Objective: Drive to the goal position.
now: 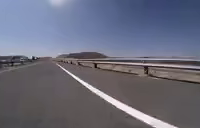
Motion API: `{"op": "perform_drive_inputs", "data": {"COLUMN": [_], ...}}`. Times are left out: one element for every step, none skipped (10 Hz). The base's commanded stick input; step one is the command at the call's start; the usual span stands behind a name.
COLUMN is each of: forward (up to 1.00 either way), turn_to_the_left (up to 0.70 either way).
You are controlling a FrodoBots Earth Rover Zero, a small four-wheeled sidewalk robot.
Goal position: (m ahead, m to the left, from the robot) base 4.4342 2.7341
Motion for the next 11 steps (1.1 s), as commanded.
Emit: {"op": "perform_drive_inputs", "data": {"forward": [1.0, 1.0, 1.0, 1.0, 1.0, 1.0, 1.0, 1.0, 1.0, 1.0, 1.0], "turn_to_the_left": [0.0, 0.0, 0.0, 0.0, 0.0, 0.0, 0.0, 0.12, 0.24, 0.27, 0.27]}}
